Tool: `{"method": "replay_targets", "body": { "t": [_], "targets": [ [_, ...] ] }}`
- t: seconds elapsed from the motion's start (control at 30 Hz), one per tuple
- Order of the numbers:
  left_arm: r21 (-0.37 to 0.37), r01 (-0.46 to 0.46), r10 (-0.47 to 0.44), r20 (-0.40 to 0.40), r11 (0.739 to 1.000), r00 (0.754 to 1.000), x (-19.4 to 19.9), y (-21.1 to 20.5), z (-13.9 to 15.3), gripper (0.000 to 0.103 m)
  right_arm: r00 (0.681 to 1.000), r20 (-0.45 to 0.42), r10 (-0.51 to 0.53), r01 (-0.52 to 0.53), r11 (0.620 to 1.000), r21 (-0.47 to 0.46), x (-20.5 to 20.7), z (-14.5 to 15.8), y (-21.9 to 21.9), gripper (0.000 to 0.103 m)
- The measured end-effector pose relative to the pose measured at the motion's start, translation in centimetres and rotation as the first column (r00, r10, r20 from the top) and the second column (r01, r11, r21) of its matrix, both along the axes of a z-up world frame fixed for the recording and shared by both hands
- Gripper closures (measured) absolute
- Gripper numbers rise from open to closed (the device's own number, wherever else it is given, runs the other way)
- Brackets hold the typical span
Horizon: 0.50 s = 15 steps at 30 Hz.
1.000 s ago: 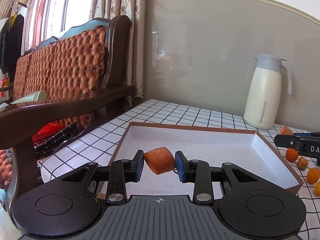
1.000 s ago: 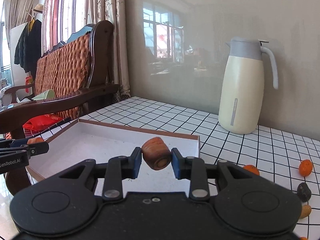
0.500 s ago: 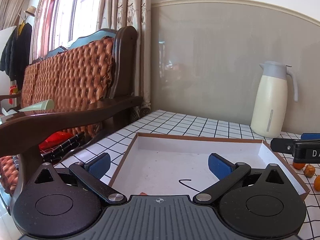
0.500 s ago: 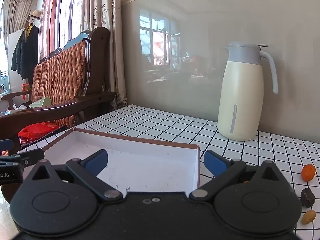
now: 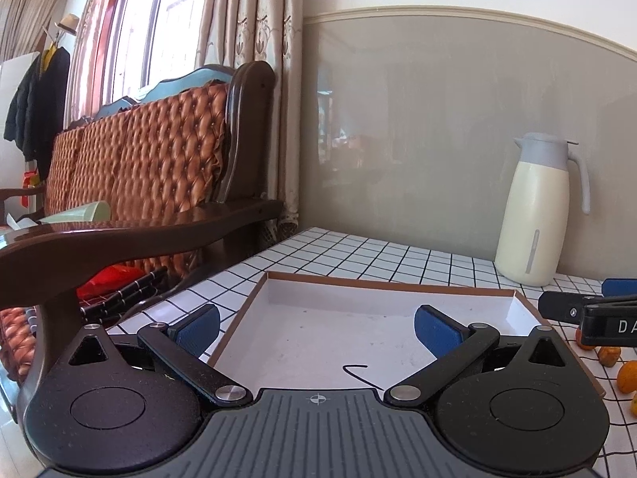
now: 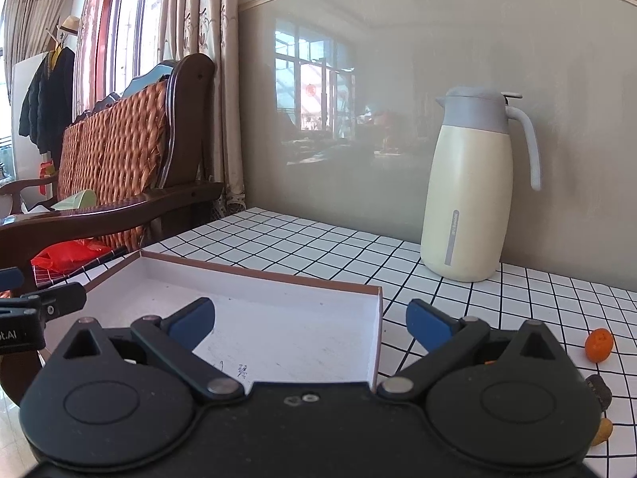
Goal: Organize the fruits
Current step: 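Move the left gripper back toward the fruits on the table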
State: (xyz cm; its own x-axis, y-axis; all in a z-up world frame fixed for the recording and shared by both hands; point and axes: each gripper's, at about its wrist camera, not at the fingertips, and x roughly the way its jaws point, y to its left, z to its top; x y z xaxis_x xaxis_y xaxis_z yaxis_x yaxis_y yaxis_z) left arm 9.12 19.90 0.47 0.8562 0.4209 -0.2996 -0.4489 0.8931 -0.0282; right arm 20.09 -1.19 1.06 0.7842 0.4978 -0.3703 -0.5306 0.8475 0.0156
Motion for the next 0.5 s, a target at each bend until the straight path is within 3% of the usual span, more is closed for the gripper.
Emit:
{"method": "replay_targets", "body": {
  "t": [0.17,0.27,0.5],
  "targets": [
    [-0.006,0.007,-0.007,0.017,1.000,1.000,-0.4,-1.0,0.3,0.000,0.999,0.003,-0.051,0.051,0.999,0.006,-0.6,0.3,-1.0,0.006],
    [-0.044,0.060,-0.060,0.001,0.997,0.998,-1.0,-1.8,0.5,0.000,0.996,0.037,-0.086,0.085,0.996,0.015,-1.6,1.2,-2.2,0.006],
    [-0.009,0.166,-0.166,-0.005,0.986,0.986,-2.9,-5.6,1.0,0.000,0.991,0.037,-0.127,0.126,0.992,0.022,-5.3,1.5,-6.5,0.006]
  ]
}}
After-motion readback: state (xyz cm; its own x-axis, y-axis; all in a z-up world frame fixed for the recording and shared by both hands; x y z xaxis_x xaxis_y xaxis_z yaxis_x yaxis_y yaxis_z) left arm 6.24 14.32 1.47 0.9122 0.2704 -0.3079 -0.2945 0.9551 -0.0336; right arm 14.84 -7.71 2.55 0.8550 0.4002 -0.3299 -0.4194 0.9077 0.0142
